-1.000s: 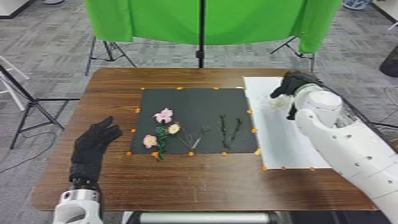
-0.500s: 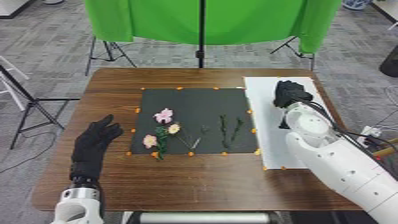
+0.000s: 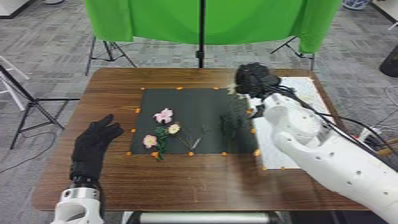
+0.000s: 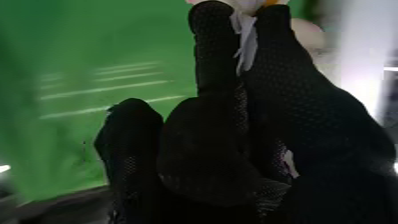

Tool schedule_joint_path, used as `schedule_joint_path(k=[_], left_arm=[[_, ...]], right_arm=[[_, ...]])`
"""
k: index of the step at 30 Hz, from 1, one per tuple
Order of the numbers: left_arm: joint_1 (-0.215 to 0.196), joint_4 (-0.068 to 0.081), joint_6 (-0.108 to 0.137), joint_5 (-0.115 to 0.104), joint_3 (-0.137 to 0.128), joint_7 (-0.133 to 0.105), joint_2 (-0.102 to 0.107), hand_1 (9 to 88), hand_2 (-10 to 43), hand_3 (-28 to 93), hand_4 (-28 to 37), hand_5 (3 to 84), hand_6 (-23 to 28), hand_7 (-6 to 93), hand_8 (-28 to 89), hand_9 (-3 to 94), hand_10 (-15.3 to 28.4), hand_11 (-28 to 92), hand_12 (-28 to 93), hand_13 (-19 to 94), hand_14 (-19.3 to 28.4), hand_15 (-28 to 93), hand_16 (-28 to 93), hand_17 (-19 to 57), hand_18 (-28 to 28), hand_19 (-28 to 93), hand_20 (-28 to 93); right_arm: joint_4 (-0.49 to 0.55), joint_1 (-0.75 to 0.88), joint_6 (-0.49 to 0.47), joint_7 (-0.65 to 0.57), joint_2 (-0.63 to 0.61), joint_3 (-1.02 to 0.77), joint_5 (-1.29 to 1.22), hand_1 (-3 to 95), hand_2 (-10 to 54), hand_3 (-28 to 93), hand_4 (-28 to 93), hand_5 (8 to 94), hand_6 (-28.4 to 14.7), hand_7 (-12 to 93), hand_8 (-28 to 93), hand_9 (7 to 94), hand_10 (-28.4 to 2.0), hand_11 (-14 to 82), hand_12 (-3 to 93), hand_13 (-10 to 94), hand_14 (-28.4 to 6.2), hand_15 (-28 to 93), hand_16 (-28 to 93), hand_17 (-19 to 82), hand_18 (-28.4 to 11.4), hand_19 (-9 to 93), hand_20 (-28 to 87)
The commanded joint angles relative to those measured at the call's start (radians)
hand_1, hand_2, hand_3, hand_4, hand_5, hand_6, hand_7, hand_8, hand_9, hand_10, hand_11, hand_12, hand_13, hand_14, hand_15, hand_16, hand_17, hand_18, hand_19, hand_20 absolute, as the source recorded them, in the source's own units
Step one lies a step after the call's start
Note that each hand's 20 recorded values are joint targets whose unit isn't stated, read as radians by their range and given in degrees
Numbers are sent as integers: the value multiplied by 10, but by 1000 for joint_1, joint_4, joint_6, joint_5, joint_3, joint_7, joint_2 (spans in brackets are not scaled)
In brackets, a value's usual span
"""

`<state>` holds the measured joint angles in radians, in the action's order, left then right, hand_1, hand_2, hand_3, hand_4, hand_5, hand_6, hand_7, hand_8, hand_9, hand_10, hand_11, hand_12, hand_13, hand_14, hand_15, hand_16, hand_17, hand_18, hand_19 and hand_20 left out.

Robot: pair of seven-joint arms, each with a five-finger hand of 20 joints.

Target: Arrange flowers

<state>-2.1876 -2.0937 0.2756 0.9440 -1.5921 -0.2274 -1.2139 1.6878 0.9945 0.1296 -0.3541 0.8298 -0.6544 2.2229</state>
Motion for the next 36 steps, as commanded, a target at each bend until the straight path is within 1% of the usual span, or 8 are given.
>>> schedule_joint_path(k=[1, 10, 15, 19, 22, 25, 32, 36], left_arm=[[1, 11, -10, 8, 12, 8, 1, 215, 54, 693, -283, 460, 50, 118, -66, 465, 141, 227, 110, 342, 187, 344, -48, 6, 135, 160, 182], [3, 16, -14, 12, 17, 8, -8, 216, 54, 692, -283, 460, 50, 118, -66, 465, 141, 227, 110, 342, 188, 345, -47, 6, 134, 159, 182], [3, 18, -16, 12, 18, 10, -7, 216, 56, 692, -283, 460, 51, 118, -66, 464, 141, 226, 110, 341, 188, 343, -48, 6, 134, 159, 182], [9, 20, -17, 12, 19, 8, -8, 216, 55, 693, -283, 460, 50, 118, -66, 464, 142, 227, 110, 341, 188, 344, -47, 6, 134, 159, 182], [9, 20, -22, 14, 20, 8, -8, 215, 54, 695, -283, 460, 50, 118, -66, 464, 141, 226, 110, 341, 188, 344, -47, 6, 134, 158, 182], [4, 19, -17, 13, 19, 8, -11, 215, 53, 694, -283, 459, 50, 117, -66, 464, 141, 225, 110, 341, 188, 344, -48, 6, 134, 158, 182], [8, 20, -19, 13, 18, 8, -11, 216, 53, 692, -283, 459, 51, 117, -65, 464, 141, 226, 110, 341, 188, 343, -47, 7, 134, 156, 182], [9, 19, -20, 15, 18, 5, -11, 216, 53, 692, -283, 458, 51, 116, -65, 465, 140, 227, 110, 340, 188, 343, -47, 7, 134, 157, 182]], right_arm=[[-16, -7, -33, 50, 95, 110, -1, 585, -95, 601, -196, 810, 30, 213, 76, 918, -74, 66, 385, 921, -6, 662, 341, 691, -110, 932, 670], [-21, 11, -14, 73, 111, 155, -34, 558, -95, 604, -190, 785, 28, 221, 66, 900, -74, 65, 383, 916, -8, 670, 339, 689, -111, 932, 678], [-23, 12, 21, 72, 122, 155, -46, 536, -95, 593, -188, 771, 23, 218, 61, 874, -85, 108, 344, 912, -11, 674, 338, 687, -113, 932, 679], [-26, 12, 3, 80, 134, 145, -57, 517, -95, 586, -185, 761, 19, 212, 61, 849, -96, 152, 302, 910, -12, 675, 338, 684, -113, 932, 681], [-20, 12, -11, 80, 131, 149, -71, 446, -95, 630, -193, 729, 18, 206, 45, 816, -108, 211, 222, 905, -14, 675, 339, 681, -114, 932, 681], [-16, 18, -20, 84, 131, 142, -88, 371, -95, 680, -197, 706, 14, 201, -94, 805, -110, 217, 212, 903, -16, 669, 338, 679, -115, 932, 677], [-12, 12, -15, 92, 126, 110, -96, 304, -95, 650, -198, 688, 3, 183, -102, 797, -119, 216, 210, 905, -20, 658, 337, 674, -123, 932, 669], [0, 17, -8, 77, 96, 42, -94, 288, -95, 648, -194, 685, 2, 177, -99, 794, -121, 215, 210, 904, -22, 655, 340, 672, -124, 932, 667]])
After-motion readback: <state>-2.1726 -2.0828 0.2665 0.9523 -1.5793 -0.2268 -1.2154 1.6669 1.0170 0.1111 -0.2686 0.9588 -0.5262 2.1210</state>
